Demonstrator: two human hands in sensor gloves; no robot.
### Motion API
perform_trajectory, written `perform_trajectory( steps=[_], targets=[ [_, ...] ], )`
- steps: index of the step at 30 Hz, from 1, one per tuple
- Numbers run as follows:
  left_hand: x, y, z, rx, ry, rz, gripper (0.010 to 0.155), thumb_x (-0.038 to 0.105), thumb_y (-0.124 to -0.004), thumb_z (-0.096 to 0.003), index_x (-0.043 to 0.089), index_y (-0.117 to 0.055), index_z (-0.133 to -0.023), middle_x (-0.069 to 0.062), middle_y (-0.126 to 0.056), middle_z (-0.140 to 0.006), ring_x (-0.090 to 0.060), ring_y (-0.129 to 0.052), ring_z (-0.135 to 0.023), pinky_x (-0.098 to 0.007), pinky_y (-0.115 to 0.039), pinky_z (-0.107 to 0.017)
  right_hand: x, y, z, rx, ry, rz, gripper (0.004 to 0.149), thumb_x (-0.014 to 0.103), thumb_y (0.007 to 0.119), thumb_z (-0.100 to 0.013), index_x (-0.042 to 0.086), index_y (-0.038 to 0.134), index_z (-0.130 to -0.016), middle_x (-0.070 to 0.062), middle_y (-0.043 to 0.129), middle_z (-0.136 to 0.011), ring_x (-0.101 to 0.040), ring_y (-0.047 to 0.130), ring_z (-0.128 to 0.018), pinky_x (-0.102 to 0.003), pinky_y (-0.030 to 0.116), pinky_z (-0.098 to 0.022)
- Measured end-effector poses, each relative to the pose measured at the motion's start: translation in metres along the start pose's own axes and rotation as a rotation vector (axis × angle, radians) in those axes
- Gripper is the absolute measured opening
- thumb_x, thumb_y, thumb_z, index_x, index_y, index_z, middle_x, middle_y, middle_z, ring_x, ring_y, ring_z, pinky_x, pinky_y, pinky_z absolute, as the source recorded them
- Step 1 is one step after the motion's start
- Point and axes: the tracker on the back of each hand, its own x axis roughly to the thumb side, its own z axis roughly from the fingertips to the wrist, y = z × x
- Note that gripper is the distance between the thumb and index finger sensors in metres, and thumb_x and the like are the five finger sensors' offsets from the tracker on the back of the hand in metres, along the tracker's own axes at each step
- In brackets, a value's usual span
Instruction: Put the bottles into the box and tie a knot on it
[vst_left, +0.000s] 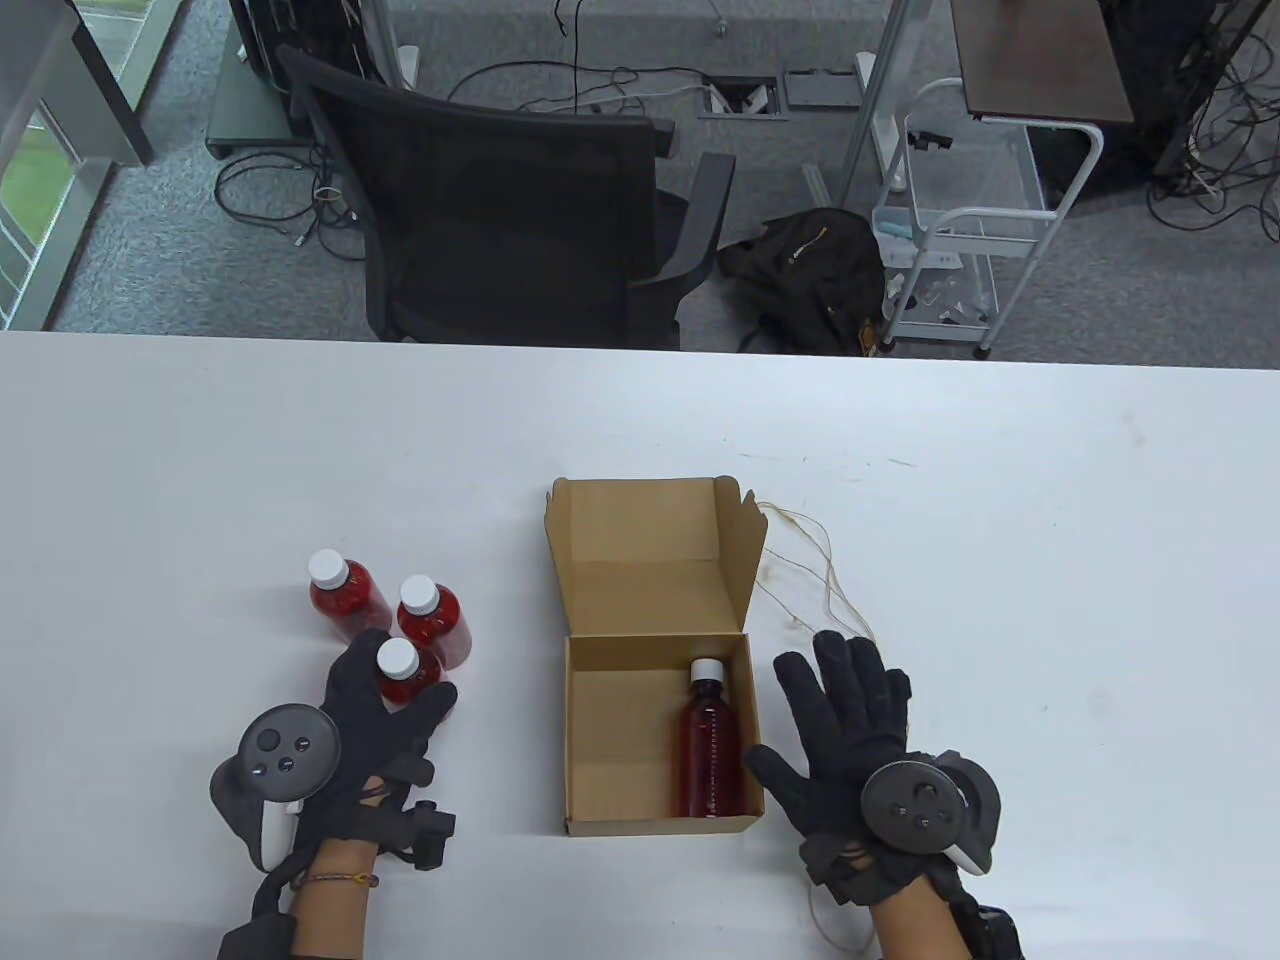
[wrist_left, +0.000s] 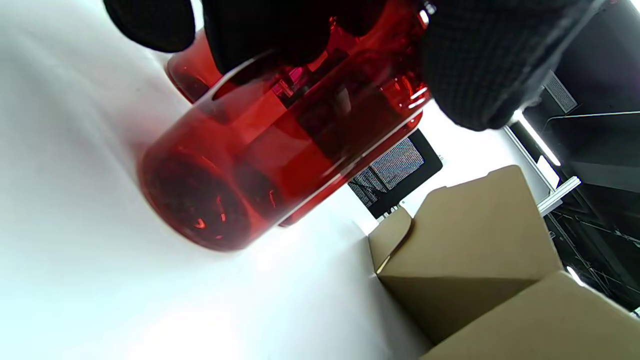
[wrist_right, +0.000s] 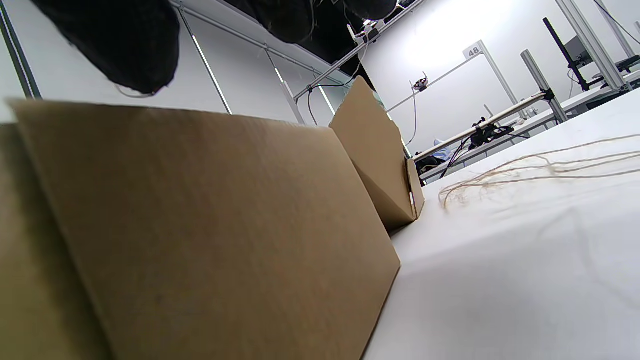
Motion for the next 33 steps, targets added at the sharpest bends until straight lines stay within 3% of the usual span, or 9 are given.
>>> perform_trajectory(
  steps=[4, 8, 13, 18, 21, 24, 28, 33],
  targets=[
    [0.0, -0.002, 0.002, -0.006, 0.017, 0.015, 0.098, 0.049, -0.099, -0.0418, 0.016, -0.042, -0.114, -0.02, -0.065, -0.118, -0.046, -0.078, -0.103, -0.068, -0.066, -0.069, 0.0, 0.0, 0.0, 0.0, 0.0, -0.004, 0.083, 0.057, 0.075, -0.049, 0.017, 0.039, -0.112, -0.024, 0.024, -0.115, -0.054, 0.017, -0.099, -0.077, 0.013, -0.06],
    [0.012, 0.0, 0.006, -0.004, -0.032, -0.091, 0.098, 0.044, -0.101, -0.0406, 0.013, -0.043, -0.113, -0.021, -0.069, -0.115, -0.047, -0.082, -0.099, -0.066, -0.068, -0.068, -0.002, -0.001, 0.0, -0.006, 0.004, -0.012, 0.083, 0.057, 0.075, -0.049, 0.017, 0.039, -0.112, -0.024, 0.024, -0.115, -0.055, 0.017, -0.098, -0.077, 0.013, -0.06],
    [0.056, 0.012, 0.027, -0.002, -0.131, -0.139, 0.096, 0.054, -0.098, -0.0423, 0.014, -0.05, -0.115, -0.021, -0.077, -0.111, -0.046, -0.089, -0.093, -0.063, -0.072, -0.066, -0.003, -0.005, 0.0, -0.018, 0.012, -0.027, 0.083, 0.056, 0.075, -0.049, 0.017, 0.039, -0.112, -0.024, 0.024, -0.115, -0.055, 0.017, -0.098, -0.077, 0.013, -0.06],
    [0.107, 0.007, 0.041, -0.026, -0.261, -0.075, 0.094, 0.061, -0.091, -0.0469, 0.013, -0.049, -0.117, -0.024, -0.079, -0.108, -0.047, -0.092, -0.088, -0.061, -0.074, -0.065, -0.005, -0.009, 0.001, -0.043, 0.011, -0.045, 0.082, 0.056, 0.076, -0.049, 0.016, 0.04, -0.112, -0.025, 0.026, -0.115, -0.055, 0.018, -0.098, -0.077, 0.014, -0.06],
    [0.145, -0.007, 0.048, -0.128, -0.287, -0.053, 0.096, 0.063, -0.087, -0.0494, 0.008, -0.047, -0.117, -0.027, -0.082, -0.105, -0.044, -0.099, -0.079, -0.056, -0.082, -0.058, -0.005, -0.011, 0.0, -0.054, 0.002, -0.041, 0.082, 0.056, 0.076, -0.049, 0.016, 0.04, -0.112, -0.024, 0.026, -0.115, -0.055, 0.018, -0.098, -0.077, 0.014, -0.06],
    [0.18, -0.03, 0.053, -0.202, -0.266, -0.159, 0.099, 0.065, -0.087, -0.0497, 0.002, -0.047, -0.116, -0.03, -0.087, -0.1, -0.042, -0.107, -0.068, -0.047, -0.09, -0.047, -0.005, -0.009, 0.0, -0.044, -0.001, -0.052, 0.082, 0.056, 0.076, -0.049, 0.016, 0.04, -0.112, -0.025, 0.027, -0.115, -0.055, 0.019, -0.098, -0.077, 0.015, -0.06],
    [0.206, -0.067, 0.056, -0.253, -0.223, -0.384, 0.1, 0.065, -0.088, -0.0488, -0.003, -0.051, -0.112, -0.032, -0.091, -0.096, -0.039, -0.113, -0.057, -0.037, -0.097, -0.034, -0.006, -0.009, 0.0, -0.043, 0.003, -0.062, 0.084, 0.056, 0.075, -0.049, 0.015, 0.037, -0.112, -0.025, 0.028, -0.115, -0.055, 0.02, -0.098, -0.077, 0.015, -0.06],
    [0.22, -0.102, 0.053, -0.29, -0.144, -0.608, 0.1, 0.065, -0.088, -0.0494, -0.006, -0.053, -0.111, -0.034, -0.091, -0.095, -0.038, -0.114, -0.053, -0.032, -0.098, -0.03, -0.007, -0.009, 0.0, -0.051, 0.003, -0.068, 0.084, 0.055, 0.075, -0.049, 0.015, 0.036, -0.112, -0.025, 0.028, -0.114, -0.055, 0.02, -0.098, -0.077, 0.015, -0.06]
  ],
)
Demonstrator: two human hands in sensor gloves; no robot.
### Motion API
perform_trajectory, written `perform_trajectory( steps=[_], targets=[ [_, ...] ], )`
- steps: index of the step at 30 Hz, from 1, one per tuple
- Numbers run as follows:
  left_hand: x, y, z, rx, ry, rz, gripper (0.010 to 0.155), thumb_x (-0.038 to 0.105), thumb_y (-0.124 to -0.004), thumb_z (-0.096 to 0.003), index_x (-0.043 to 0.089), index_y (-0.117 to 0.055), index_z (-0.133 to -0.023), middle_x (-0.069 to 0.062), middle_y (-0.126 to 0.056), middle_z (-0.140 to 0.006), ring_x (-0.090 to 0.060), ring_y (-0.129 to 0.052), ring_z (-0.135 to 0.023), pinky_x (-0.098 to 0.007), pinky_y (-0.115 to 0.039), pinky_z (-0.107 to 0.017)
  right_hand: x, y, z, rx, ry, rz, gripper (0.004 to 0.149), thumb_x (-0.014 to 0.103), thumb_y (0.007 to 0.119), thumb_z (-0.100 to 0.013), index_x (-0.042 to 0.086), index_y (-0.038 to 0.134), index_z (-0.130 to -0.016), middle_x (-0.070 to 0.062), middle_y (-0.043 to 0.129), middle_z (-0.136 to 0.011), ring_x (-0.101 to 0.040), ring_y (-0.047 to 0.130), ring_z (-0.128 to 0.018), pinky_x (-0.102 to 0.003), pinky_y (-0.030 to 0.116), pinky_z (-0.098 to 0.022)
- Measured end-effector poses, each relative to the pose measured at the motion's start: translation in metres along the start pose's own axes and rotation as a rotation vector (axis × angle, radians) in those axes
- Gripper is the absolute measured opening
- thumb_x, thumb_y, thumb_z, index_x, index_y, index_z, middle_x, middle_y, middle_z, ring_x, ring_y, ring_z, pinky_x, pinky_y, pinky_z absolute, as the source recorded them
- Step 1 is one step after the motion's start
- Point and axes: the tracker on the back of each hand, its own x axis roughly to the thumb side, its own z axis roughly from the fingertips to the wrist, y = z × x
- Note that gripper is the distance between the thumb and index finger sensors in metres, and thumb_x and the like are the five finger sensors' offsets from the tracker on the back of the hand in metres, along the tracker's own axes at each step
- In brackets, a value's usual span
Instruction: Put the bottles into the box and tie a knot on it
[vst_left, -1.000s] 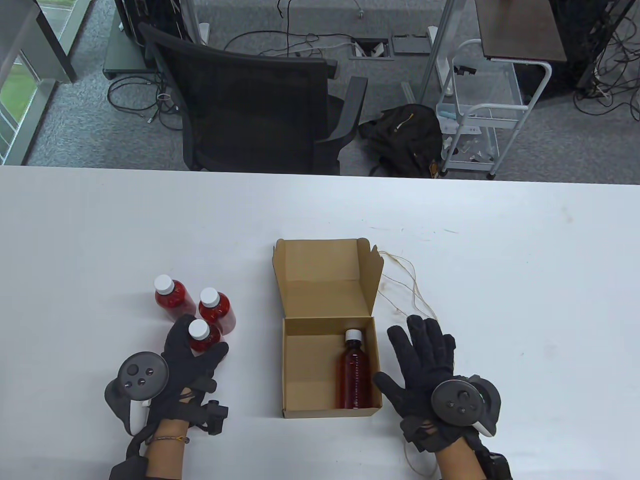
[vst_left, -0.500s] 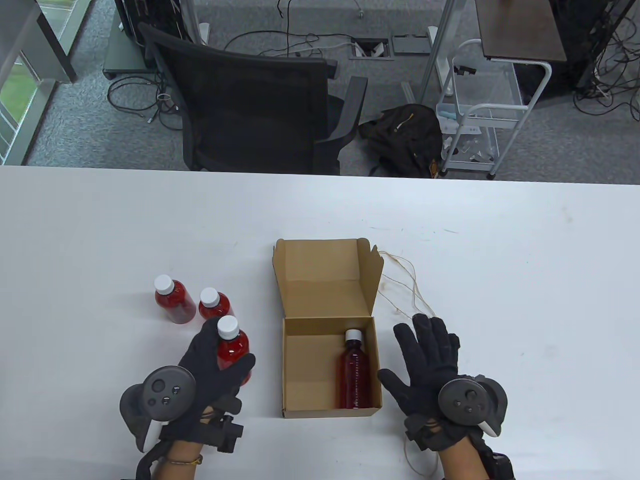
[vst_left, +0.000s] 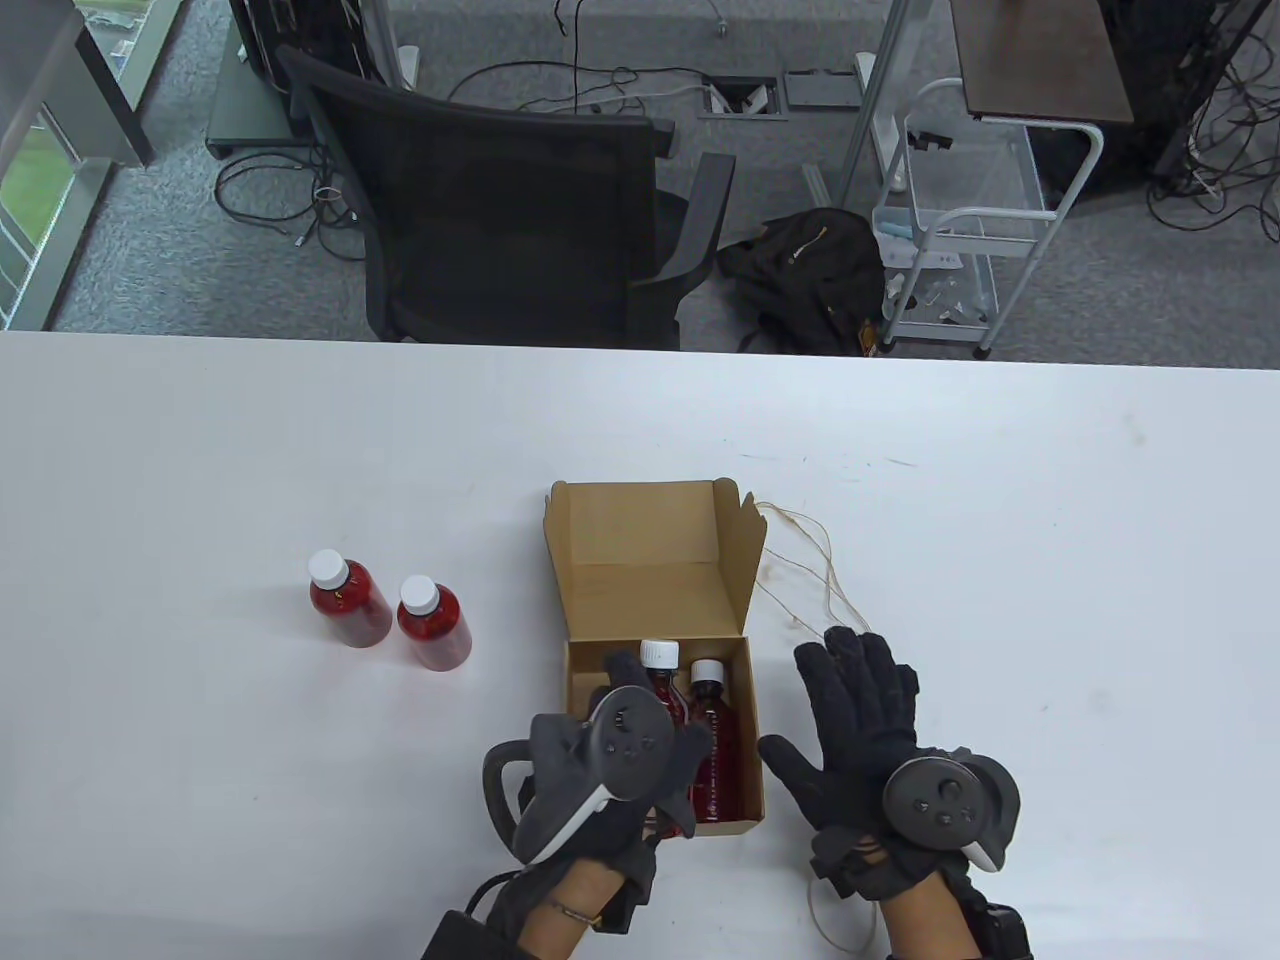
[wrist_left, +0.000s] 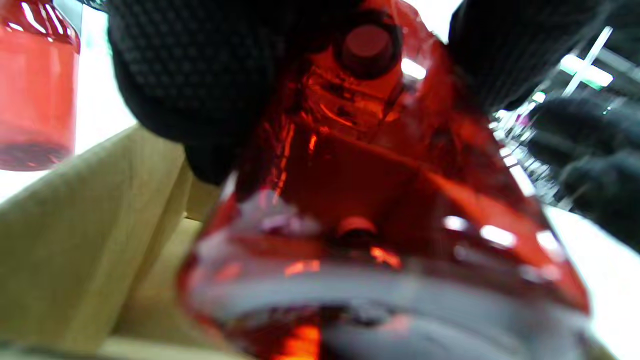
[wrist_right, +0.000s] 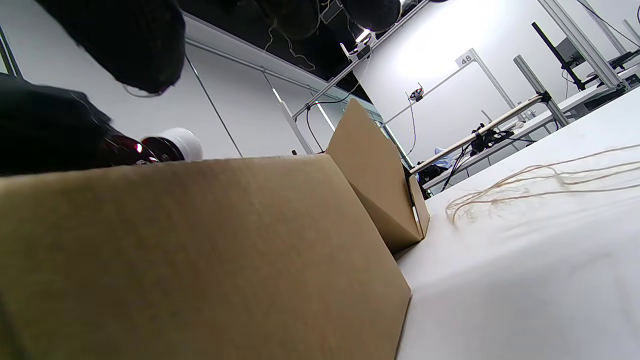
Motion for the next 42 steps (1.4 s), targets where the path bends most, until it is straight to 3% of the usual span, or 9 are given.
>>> perform_trajectory(
  steps=[7, 13, 21, 27, 34, 36, 40, 42],
  targets=[
    [0.012, -0.022, -0.02, -0.079, 0.074, -0.116, 0.099, 0.065, -0.088, -0.0493, -0.007, -0.056, -0.11, -0.035, -0.092, -0.094, -0.038, -0.114, -0.052, -0.03, -0.098, -0.029, 0.0, 0.001, 0.0, -0.002, 0.002, -0.007, 0.084, 0.055, 0.075, -0.05, 0.015, 0.036, -0.112, -0.025, 0.028, -0.114, -0.055, 0.021, -0.098, -0.077, 0.015, -0.06],
    [0.016, -0.053, -0.036, -0.222, 0.114, -0.217, 0.098, 0.064, -0.087, -0.0502, -0.007, -0.056, -0.111, -0.036, -0.09, -0.095, -0.039, -0.114, -0.053, -0.03, -0.098, -0.029, -0.001, 0.001, 0.0, 0.005, 0.006, -0.011, 0.083, 0.055, 0.075, -0.05, 0.015, 0.036, -0.112, -0.026, 0.028, -0.114, -0.055, 0.021, -0.098, -0.077, 0.015, -0.06],
    [0.003, -0.073, -0.047, -0.376, 0.148, -0.095, 0.093, 0.056, -0.077, -0.0553, -0.007, -0.042, -0.113, -0.042, -0.078, -0.104, -0.044, -0.108, -0.064, -0.029, -0.096, -0.032, -0.002, 0.002, -0.001, 0.015, 0.018, -0.018, 0.083, 0.054, 0.075, -0.05, 0.014, 0.036, -0.112, -0.026, 0.028, -0.114, -0.056, 0.021, -0.098, -0.077, 0.016, -0.06],
    [-0.003, -0.073, -0.048, -0.382, 0.144, -0.038, 0.093, 0.054, -0.078, -0.0559, -0.009, -0.038, -0.113, -0.046, -0.071, -0.105, -0.047, -0.105, -0.069, -0.031, -0.096, -0.036, -0.003, 0.003, -0.002, 0.022, 0.023, -0.016, 0.083, 0.053, 0.075, -0.05, 0.014, 0.036, -0.111, -0.026, 0.027, -0.114, -0.056, 0.021, -0.097, -0.077, 0.016, -0.06],
    [-0.001, -0.054, -0.038, -0.298, 0.075, 0.009, 0.095, 0.055, -0.077, -0.0553, -0.007, -0.037, -0.114, -0.046, -0.064, -0.109, -0.054, -0.095, -0.081, -0.036, -0.095, -0.04, -0.004, 0.003, -0.002, 0.025, 0.029, -0.014, 0.082, 0.053, 0.075, -0.05, 0.014, 0.037, -0.111, -0.026, 0.027, -0.114, -0.055, 0.021, -0.097, -0.076, 0.016, -0.06],
    [-0.001, -0.039, -0.031, -0.256, 0.017, 0.058, 0.094, 0.057, -0.077, -0.0552, -0.005, -0.038, -0.115, -0.043, -0.066, -0.11, -0.052, -0.095, -0.081, -0.036, -0.094, -0.042, -0.004, 0.003, -0.002, 0.025, 0.031, -0.016, 0.082, 0.053, 0.075, -0.05, 0.014, 0.037, -0.111, -0.026, 0.027, -0.114, -0.056, 0.021, -0.097, -0.076, 0.016, -0.06],
    [-0.007, 0.01, -0.012, -0.068, -0.123, 0.226, 0.092, 0.058, -0.079, -0.0534, 0.001, -0.043, -0.117, -0.037, -0.07, -0.111, -0.048, -0.099, -0.079, -0.039, -0.092, -0.045, -0.004, 0.002, -0.002, 0.021, 0.027, -0.015, 0.082, 0.053, 0.075, -0.05, 0.014, 0.036, -0.111, -0.026, 0.027, -0.114, -0.055, 0.02, -0.097, -0.076, 0.015, -0.06],
    [-0.018, 0.034, -0.004, 0.048, -0.196, 0.299, 0.092, 0.057, -0.081, -0.0524, 0.006, -0.043, -0.118, -0.034, -0.064, -0.116, -0.047, -0.096, -0.083, -0.043, -0.089, -0.052, -0.004, 0.003, -0.002, 0.021, 0.024, -0.016, 0.083, 0.053, 0.075, -0.05, 0.014, 0.035, -0.111, -0.026, 0.027, -0.114, -0.055, 0.02, -0.098, -0.077, 0.015, -0.06]
  ],
)
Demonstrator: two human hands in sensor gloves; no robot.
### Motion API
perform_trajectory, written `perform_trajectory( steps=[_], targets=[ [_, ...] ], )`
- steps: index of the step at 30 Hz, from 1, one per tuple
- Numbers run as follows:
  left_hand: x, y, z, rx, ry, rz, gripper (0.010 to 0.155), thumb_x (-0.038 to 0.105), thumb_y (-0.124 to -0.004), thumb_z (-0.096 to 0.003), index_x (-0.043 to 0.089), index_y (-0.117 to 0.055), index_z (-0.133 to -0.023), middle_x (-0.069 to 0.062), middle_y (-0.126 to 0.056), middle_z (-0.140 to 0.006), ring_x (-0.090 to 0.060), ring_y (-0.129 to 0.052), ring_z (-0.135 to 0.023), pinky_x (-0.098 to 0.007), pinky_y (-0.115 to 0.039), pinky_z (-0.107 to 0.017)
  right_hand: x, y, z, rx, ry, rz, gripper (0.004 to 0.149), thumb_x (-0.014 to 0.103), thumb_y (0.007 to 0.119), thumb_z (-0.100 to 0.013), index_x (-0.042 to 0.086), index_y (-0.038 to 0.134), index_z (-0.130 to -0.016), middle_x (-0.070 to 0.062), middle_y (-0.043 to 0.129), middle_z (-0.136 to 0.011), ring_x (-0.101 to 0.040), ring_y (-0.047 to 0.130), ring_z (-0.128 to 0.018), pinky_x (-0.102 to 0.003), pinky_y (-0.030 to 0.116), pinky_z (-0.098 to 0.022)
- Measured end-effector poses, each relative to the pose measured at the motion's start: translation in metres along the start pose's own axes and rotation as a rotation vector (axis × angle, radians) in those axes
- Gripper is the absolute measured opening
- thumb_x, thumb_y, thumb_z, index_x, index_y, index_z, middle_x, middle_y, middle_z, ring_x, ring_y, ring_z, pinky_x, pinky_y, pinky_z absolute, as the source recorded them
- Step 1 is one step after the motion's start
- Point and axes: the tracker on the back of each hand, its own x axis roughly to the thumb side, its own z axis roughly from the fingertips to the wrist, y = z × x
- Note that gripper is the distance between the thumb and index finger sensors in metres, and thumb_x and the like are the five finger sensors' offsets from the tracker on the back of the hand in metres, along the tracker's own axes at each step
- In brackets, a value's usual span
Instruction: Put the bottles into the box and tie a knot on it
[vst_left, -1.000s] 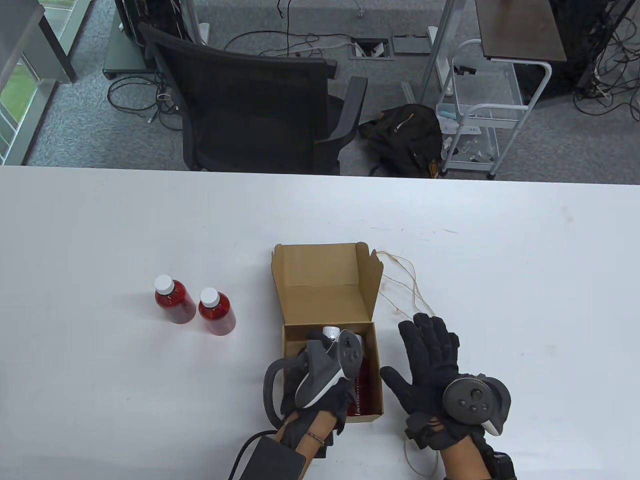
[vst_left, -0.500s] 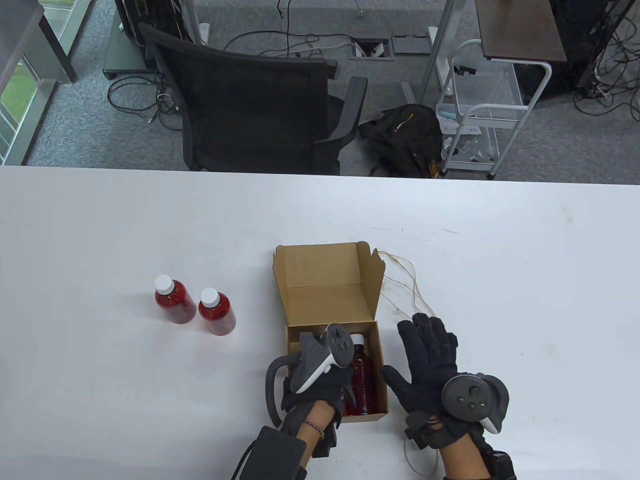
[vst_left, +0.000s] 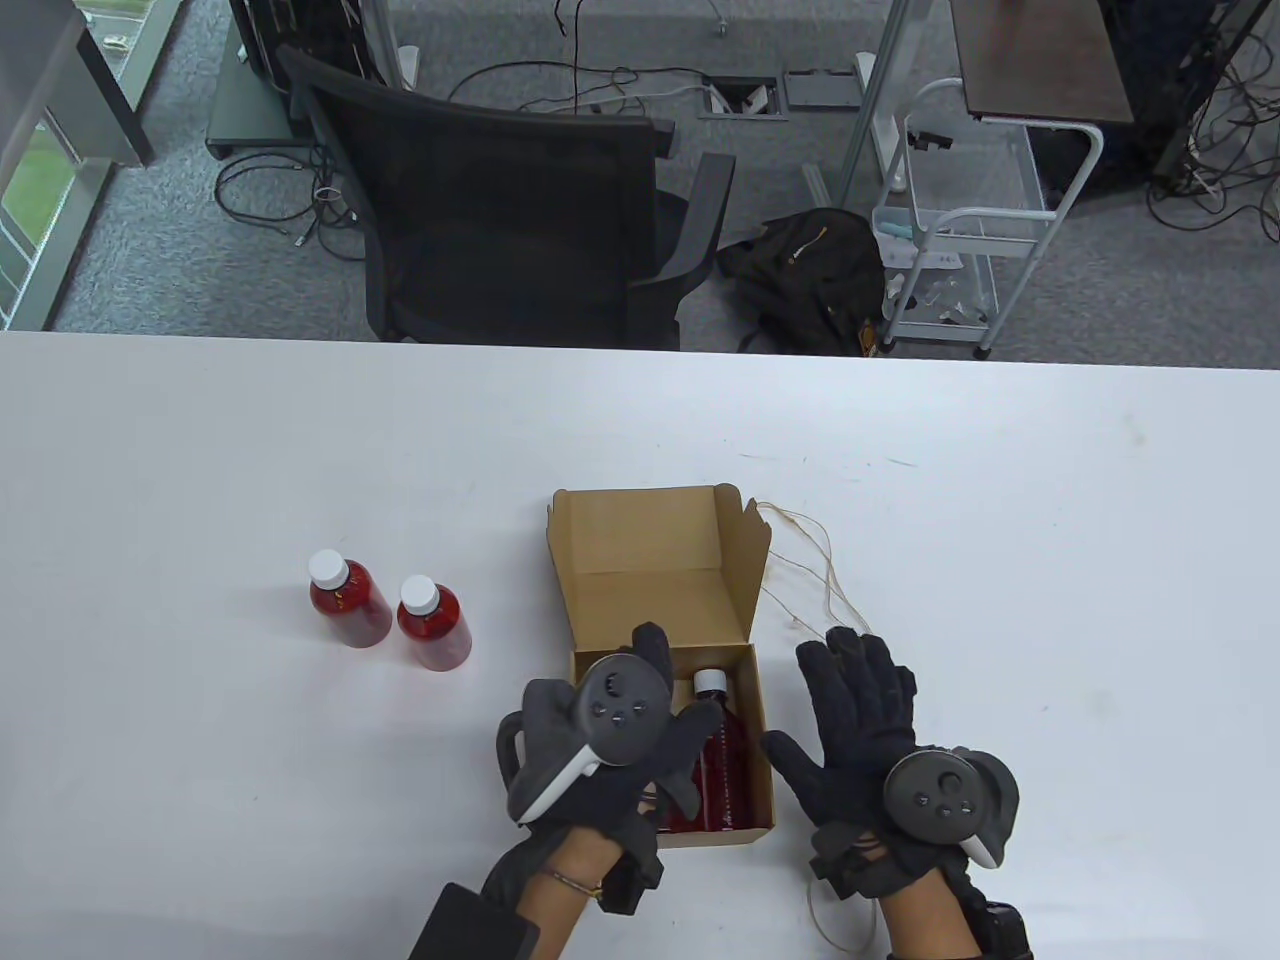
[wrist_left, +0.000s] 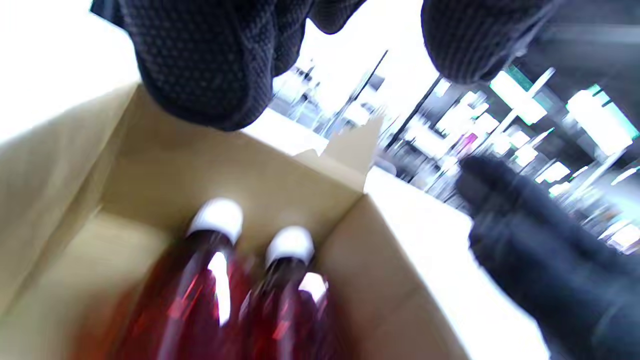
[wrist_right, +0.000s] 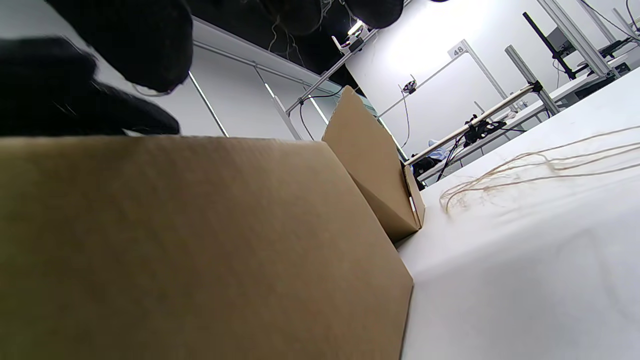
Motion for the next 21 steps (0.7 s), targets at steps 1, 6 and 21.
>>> perform_trajectory(
  steps=[1, 6, 21],
  targets=[
    [-0.003, 0.013, 0.006, 0.079, -0.017, 0.033, 0.092, 0.056, -0.083, -0.0515, 0.009, -0.042, -0.119, -0.034, -0.06, -0.118, -0.046, -0.095, -0.084, -0.043, -0.089, -0.053, 0.0, 0.0, 0.0, 0.001, 0.0, 0.001, 0.083, 0.053, 0.075, -0.05, 0.014, 0.035, -0.111, -0.026, 0.027, -0.114, -0.055, 0.02, -0.098, -0.077, 0.015, -0.06],
    [-0.047, 0.068, 0.027, 0.418, -0.01, 0.137, 0.099, 0.053, -0.086, -0.0501, 0.012, -0.029, -0.12, -0.03, -0.041, -0.124, -0.05, -0.073, -0.101, -0.053, -0.076, -0.066, -0.001, 0.0, 0.0, 0.003, 0.004, 0.001, 0.083, 0.053, 0.075, -0.05, 0.014, 0.036, -0.111, -0.026, 0.027, -0.114, -0.055, 0.02, -0.098, -0.077, 0.015, -0.06],
    [-0.233, 0.056, 0.024, 0.494, 0.528, 0.429, 0.108, 0.057, -0.079, -0.0531, 0.009, -0.004, -0.114, -0.03, -0.011, -0.122, -0.061, -0.028, -0.109, -0.073, -0.04, -0.072, -0.006, 0.001, -0.001, 0.002, 0.017, -0.003, 0.083, 0.053, 0.075, -0.05, 0.013, 0.036, -0.111, -0.026, 0.028, -0.114, -0.056, 0.02, -0.097, -0.076, 0.015, -0.06]
  ],
)
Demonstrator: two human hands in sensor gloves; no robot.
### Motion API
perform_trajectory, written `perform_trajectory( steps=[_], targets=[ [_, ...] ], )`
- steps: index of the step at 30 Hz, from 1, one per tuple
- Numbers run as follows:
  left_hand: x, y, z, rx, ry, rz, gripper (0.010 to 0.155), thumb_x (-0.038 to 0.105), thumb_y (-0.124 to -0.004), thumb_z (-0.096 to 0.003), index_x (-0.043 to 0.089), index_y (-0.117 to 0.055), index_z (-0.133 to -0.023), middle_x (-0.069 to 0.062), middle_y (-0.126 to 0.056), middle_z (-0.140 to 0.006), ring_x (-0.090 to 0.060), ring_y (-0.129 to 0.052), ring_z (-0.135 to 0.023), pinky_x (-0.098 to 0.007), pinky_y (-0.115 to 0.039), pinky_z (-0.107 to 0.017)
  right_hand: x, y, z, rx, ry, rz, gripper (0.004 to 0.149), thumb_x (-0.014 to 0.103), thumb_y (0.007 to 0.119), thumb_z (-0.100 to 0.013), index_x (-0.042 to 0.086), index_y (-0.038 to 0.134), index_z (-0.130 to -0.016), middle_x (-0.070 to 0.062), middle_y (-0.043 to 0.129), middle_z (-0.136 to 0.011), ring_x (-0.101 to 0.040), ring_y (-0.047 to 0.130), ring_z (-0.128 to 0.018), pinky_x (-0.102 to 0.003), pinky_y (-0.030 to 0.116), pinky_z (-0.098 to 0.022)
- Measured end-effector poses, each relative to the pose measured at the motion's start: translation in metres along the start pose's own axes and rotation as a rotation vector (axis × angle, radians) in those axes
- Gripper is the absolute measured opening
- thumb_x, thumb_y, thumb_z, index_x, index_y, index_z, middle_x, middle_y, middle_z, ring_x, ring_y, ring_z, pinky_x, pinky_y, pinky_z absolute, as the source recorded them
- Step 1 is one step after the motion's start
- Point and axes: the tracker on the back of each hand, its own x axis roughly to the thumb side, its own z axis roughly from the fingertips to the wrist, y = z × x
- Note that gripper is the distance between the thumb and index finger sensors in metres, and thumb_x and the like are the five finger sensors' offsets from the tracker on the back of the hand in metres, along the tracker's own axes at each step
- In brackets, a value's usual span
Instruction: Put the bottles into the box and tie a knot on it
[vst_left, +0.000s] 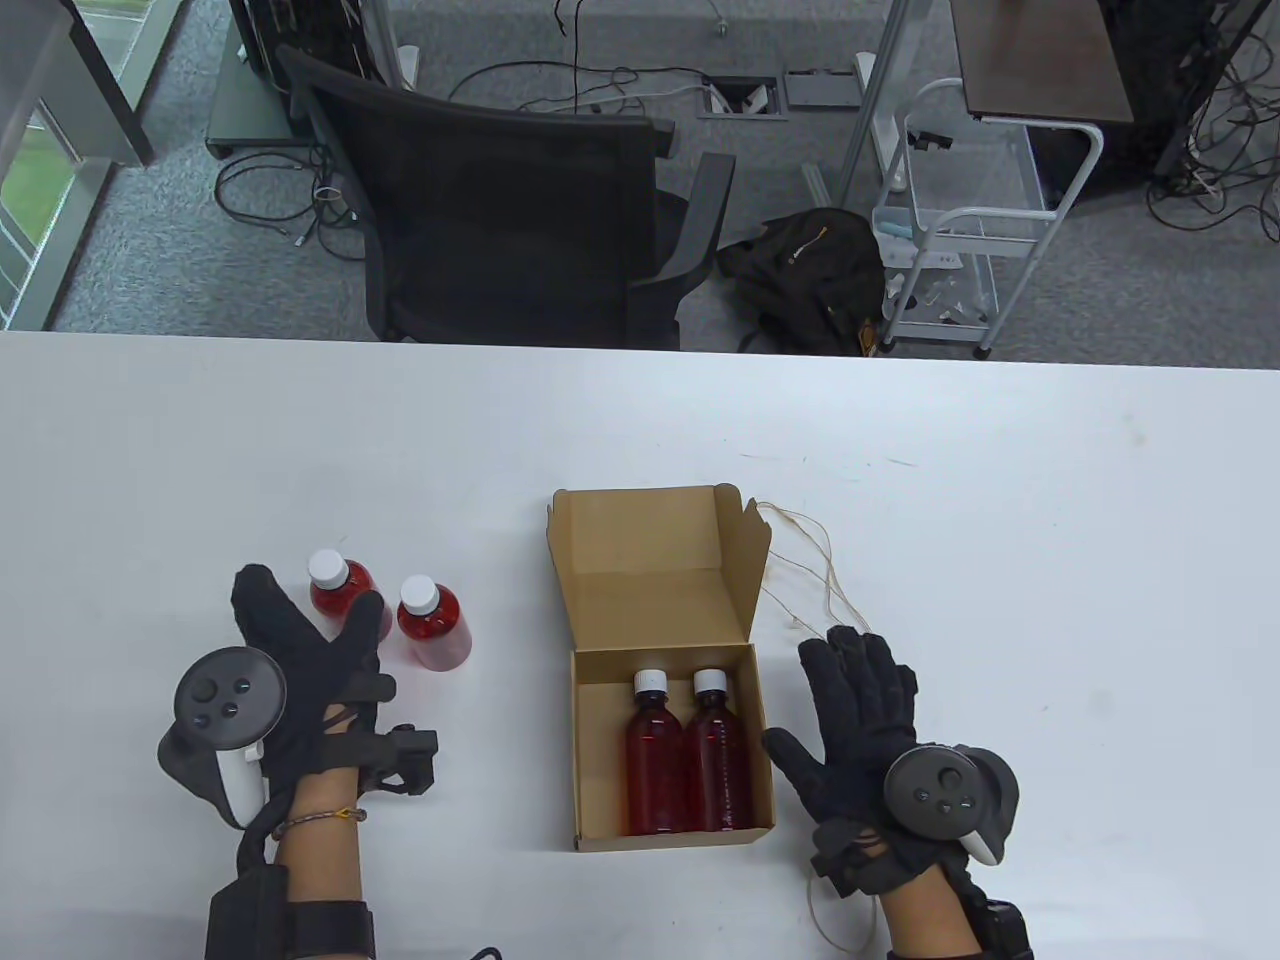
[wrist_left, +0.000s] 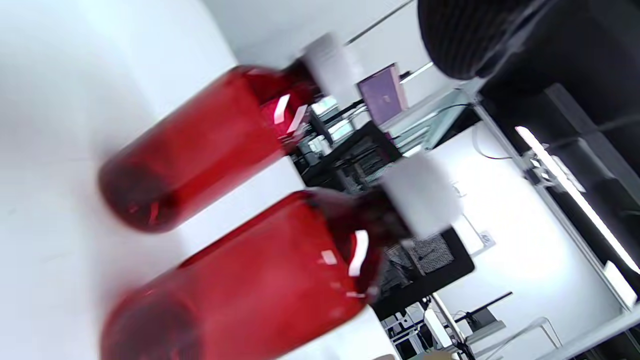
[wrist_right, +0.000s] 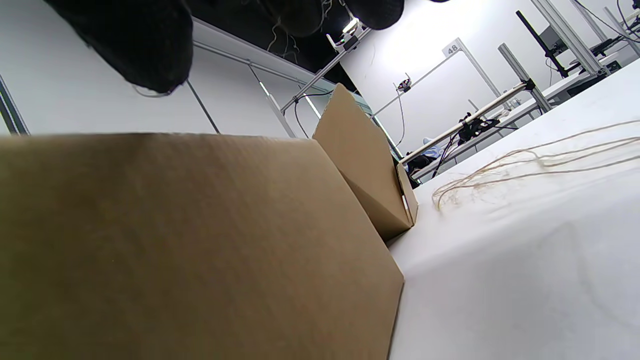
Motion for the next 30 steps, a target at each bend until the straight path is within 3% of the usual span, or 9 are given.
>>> perform_trajectory(
  steps=[5, 13, 17, 20, 24, 30],
  targets=[
    [-0.015, -0.011, -0.02, -0.056, 0.05, -0.01, 0.108, 0.058, -0.083, -0.0513, 0.011, -0.011, -0.117, -0.027, -0.018, -0.125, -0.059, -0.033, -0.111, -0.072, -0.042, -0.072, 0.0, 0.0, -0.001, -0.003, 0.004, -0.005, 0.083, 0.053, 0.075, -0.05, 0.013, 0.036, -0.111, -0.026, 0.028, -0.114, -0.055, 0.02, -0.098, -0.076, 0.015, -0.06],
    [-0.024, -0.024, -0.04, -0.048, 0.092, -0.067, 0.099, 0.054, -0.089, -0.0483, 0.018, -0.029, -0.118, -0.018, -0.034, -0.127, -0.053, -0.044, -0.113, -0.072, -0.05, -0.072, -0.003, -0.001, -0.001, -0.005, 0.012, -0.003, 0.083, 0.053, 0.075, -0.05, 0.013, 0.036, -0.111, -0.026, 0.028, -0.114, -0.055, 0.02, -0.098, -0.076, 0.015, -0.06],
    [-0.028, -0.026, -0.043, -0.026, 0.079, -0.076, 0.095, 0.051, -0.093, -0.0467, 0.022, -0.036, -0.116, -0.014, -0.046, -0.126, -0.05, -0.058, -0.111, -0.07, -0.057, -0.072, -0.003, -0.001, -0.002, -0.003, 0.008, 0.003, 0.083, 0.053, 0.075, -0.05, 0.013, 0.036, -0.111, -0.026, 0.028, -0.114, -0.055, 0.02, -0.098, -0.076, 0.015, -0.06],
    [-0.024, -0.023, -0.04, -0.003, 0.036, -0.146, 0.095, 0.048, -0.096, -0.0451, 0.017, -0.04, -0.115, -0.016, -0.059, -0.121, -0.049, -0.074, -0.104, -0.066, -0.065, -0.07, -0.005, 0.0, -0.004, 0.003, 0.012, 0.005, 0.083, 0.053, 0.076, -0.05, 0.014, 0.036, -0.111, -0.026, 0.028, -0.114, -0.055, 0.02, -0.098, -0.076, 0.015, -0.06],
    [-0.008, -0.01, -0.035, 0.013, -0.014, -0.185, 0.095, 0.049, -0.094, -0.0463, 0.014, -0.039, -0.115, -0.019, -0.06, -0.12, -0.049, -0.075, -0.102, -0.063, -0.068, -0.069, -0.005, 0.0, -0.004, 0.002, 0.01, -0.003, 0.083, 0.053, 0.076, -0.05, 0.013, 0.036, -0.111, -0.026, 0.028, -0.114, -0.055, 0.02, -0.098, -0.076, 0.015, -0.06],
    [0.061, 0.016, -0.011, 0.078, -0.155, -0.261, 0.094, 0.054, -0.09, -0.0494, 0.012, -0.039, -0.116, -0.022, -0.06, -0.117, -0.048, -0.076, -0.101, -0.06, -0.071, -0.068, -0.004, 0.0, -0.003, 0.0, -0.001, -0.006, 0.083, 0.053, 0.075, -0.05, 0.013, 0.036, -0.111, -0.026, 0.029, -0.114, -0.055, 0.021, -0.098, -0.076, 0.016, -0.06]
  ],
)
